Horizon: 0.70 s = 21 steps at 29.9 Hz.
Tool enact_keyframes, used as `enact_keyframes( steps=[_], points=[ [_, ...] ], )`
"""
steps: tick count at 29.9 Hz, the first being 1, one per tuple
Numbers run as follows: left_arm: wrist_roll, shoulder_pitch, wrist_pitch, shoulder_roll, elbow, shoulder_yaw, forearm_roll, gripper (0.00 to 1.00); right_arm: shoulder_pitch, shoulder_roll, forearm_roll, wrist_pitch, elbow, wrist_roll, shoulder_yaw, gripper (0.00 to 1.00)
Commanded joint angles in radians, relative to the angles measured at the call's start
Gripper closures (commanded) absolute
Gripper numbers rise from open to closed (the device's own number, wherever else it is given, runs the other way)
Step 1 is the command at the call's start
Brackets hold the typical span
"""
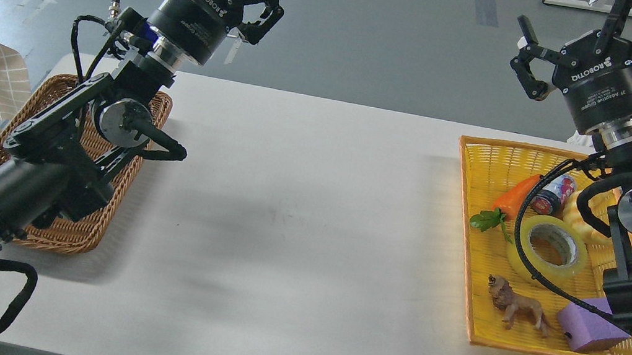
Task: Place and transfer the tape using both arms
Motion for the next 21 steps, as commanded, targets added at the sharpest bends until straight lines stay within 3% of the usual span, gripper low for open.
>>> enact_keyframes(
  steps=[1, 21],
  points=[
    [0.0, 0.0, 0.0, -0.002, 0.0, 0.002, 0.0, 0.02, -0.001, 0.0, 0.0, 0.0, 0.002, 0.0, 0.001, 0.0],
    [0.009, -0.002, 0.0, 0.001, 0.0, 0.002, 0.0, 0.02, -0.005, 0.003, 0.002, 0.0, 0.003, 0.0, 0.003, 0.0]
  ],
)
